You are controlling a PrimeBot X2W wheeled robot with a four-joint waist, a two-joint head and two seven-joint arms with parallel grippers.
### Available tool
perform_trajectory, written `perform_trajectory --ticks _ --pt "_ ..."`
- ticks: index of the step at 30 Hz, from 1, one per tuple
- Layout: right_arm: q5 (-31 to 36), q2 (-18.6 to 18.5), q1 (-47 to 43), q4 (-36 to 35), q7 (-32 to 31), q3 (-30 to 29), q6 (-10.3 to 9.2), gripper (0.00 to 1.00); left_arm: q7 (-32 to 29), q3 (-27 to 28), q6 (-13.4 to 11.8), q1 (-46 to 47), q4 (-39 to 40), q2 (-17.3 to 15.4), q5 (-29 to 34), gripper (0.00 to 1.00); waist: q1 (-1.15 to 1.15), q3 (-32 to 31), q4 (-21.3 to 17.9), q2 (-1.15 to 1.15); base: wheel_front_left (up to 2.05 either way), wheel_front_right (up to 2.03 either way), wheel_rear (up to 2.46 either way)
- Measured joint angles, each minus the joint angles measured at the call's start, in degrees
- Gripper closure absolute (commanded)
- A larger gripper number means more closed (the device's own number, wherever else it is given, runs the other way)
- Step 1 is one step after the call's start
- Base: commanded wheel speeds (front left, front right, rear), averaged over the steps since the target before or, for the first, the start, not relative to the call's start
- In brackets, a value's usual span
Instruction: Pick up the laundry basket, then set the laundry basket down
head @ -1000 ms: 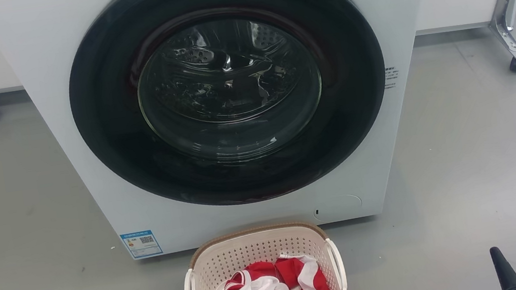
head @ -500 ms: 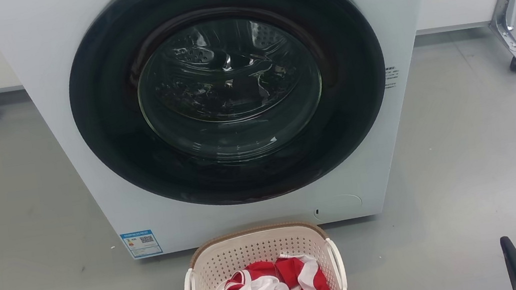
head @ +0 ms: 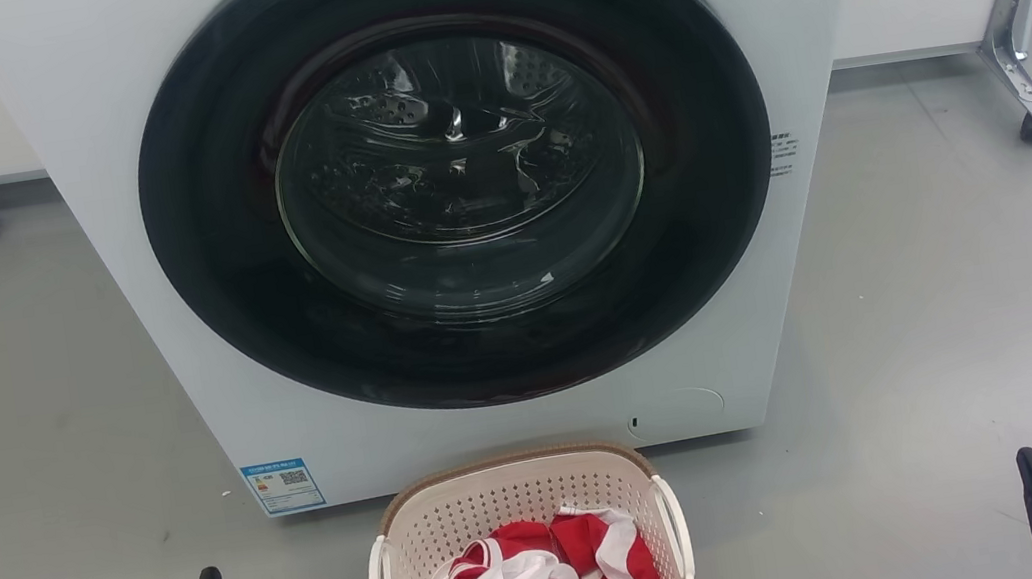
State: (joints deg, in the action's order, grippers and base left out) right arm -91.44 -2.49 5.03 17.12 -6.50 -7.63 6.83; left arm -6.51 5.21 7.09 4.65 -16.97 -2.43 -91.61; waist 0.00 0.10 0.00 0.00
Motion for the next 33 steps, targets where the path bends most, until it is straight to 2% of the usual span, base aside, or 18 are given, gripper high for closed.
perform_trajectory --ticks 33 --pt "0.0 0.0 0.3 0.0 0.0 0.0 0.08 1.00 0.0 0.0 0.0 0.0 0.0 0.0 0.0 1.00 -0.01 0.0 0.0 0.00 0.00 0.00 0.00"
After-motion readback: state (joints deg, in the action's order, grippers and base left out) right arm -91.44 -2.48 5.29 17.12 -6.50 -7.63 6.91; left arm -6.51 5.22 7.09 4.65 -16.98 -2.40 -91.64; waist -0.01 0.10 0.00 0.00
